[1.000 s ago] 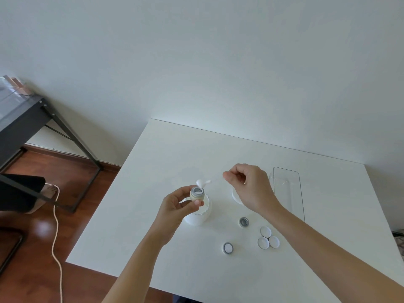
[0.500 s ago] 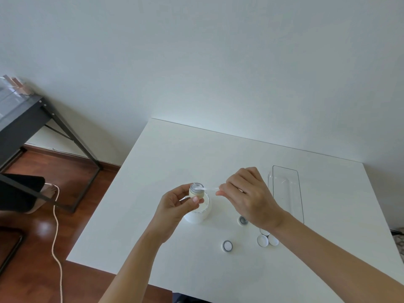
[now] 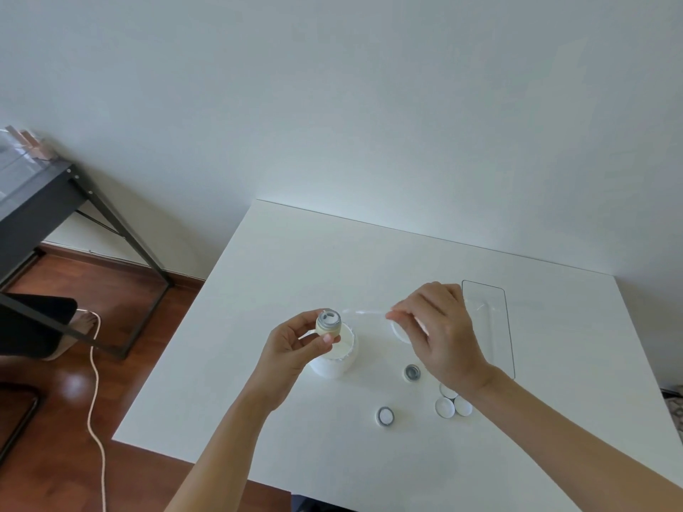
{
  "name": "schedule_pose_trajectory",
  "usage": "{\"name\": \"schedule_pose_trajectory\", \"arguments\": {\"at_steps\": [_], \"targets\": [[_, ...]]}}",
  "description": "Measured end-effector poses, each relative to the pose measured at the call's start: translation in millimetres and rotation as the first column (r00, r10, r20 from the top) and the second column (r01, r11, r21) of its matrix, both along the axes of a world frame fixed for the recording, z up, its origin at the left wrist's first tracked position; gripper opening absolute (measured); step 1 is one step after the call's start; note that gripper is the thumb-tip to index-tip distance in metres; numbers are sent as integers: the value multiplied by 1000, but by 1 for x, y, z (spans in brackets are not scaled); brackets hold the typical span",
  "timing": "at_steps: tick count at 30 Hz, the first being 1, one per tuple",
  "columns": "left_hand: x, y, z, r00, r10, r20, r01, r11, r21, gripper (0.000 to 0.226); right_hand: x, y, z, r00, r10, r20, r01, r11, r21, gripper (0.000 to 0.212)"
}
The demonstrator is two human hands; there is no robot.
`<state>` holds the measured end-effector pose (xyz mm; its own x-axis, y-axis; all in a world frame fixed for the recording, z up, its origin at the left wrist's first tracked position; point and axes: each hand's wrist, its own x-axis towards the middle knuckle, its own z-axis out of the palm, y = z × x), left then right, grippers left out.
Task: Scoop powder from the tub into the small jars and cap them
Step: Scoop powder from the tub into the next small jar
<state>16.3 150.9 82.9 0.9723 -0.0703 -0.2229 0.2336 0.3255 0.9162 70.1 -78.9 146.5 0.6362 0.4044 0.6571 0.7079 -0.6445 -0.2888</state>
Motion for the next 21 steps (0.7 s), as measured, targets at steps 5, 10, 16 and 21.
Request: {"name": "schedule_pose_trajectory", "arguments": {"at_steps": [5, 10, 16, 21], "targets": [[-3, 5, -8, 1000, 21, -20, -20, 1000, 21, 42, 8, 6, -17, 880, -129, -457, 196, 975, 102, 21], [-6, 8, -14, 999, 29, -22, -28, 997, 68, 40, 23, 29, -51, 843, -271, -465, 94, 925, -368, 25], [-10, 18, -17, 998, 64, -26, -62, 994, 94, 43, 35, 70, -77, 914, -258, -313, -22, 739, -673, 10], [-14, 25, -20, 994, 108, -28, -105, 989, 105, 34, 33, 82, -90, 874, -263, -408, -127, 688, -715, 11]]}}
